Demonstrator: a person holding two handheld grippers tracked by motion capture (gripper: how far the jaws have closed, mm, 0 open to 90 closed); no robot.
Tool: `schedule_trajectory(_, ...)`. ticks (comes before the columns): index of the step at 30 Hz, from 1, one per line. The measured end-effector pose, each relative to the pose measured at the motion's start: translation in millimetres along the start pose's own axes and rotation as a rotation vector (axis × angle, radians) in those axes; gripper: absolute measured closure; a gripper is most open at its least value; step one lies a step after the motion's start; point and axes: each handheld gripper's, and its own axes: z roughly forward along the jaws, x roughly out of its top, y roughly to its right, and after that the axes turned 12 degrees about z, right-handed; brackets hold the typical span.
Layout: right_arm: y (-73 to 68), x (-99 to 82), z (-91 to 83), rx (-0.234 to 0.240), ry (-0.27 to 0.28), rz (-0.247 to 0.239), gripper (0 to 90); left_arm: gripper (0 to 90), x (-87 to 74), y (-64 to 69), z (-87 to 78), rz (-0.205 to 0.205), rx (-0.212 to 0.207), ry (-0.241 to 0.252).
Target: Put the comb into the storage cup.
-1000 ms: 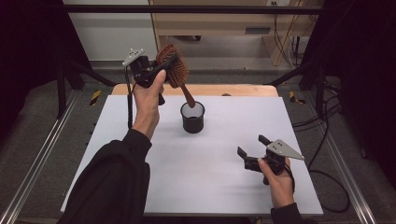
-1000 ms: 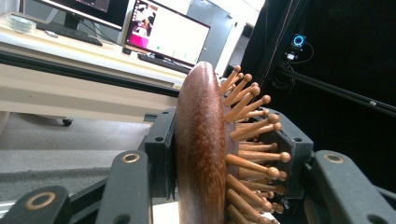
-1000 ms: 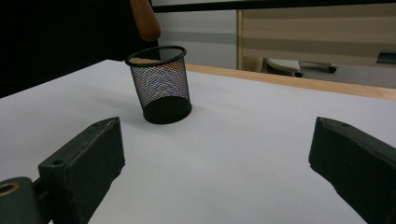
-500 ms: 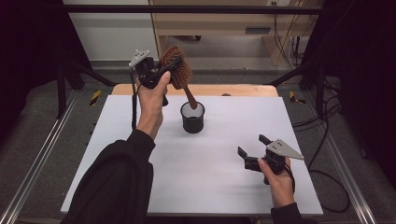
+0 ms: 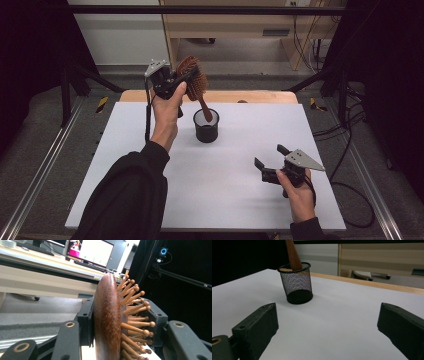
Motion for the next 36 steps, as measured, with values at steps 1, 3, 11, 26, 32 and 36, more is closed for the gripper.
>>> schedule_trajectory(1, 0.2, 0.0, 0.1, 0.001, 0.0, 0.005, 3.6, 50.8, -1.0, 0.4, 0.8, 0.002, -0.001, -0.002)
schedule_trajectory(3, 0.1, -0.1, 0.3, 0.002, 0.002, 0.015, 3.6, 50.8, -2.6, 1.2, 1.9, 0.006, -0.004, -0.006)
schedule_trajectory(11, -0.8, -0.3, 1.2, 0.001, -0.006, 0.017, 3.6, 50.8, -11.5, 1.3, 4.6, 0.022, 0.005, -0.033)
schedule_trajectory(26, -0.9, -0.8, 2.1, 0.004, -0.013, 0.011, 3.5, 50.8, -25.3, 5.4, 12.5, 0.013, -0.009, -0.058)
schedule_trajectory(32, -1.2, -1.2, 2.7, 0.007, -0.018, 0.01, 3.5, 50.8, -29.5, 6.7, 15.2, 0.018, -0.013, -0.067)
schedule_trajectory(36, -1.2, -1.3, 2.8, 0.008, -0.021, 0.01, 3.6, 50.8, -33.5, 6.2, 15.7, 0.014, -0.012, -0.072)
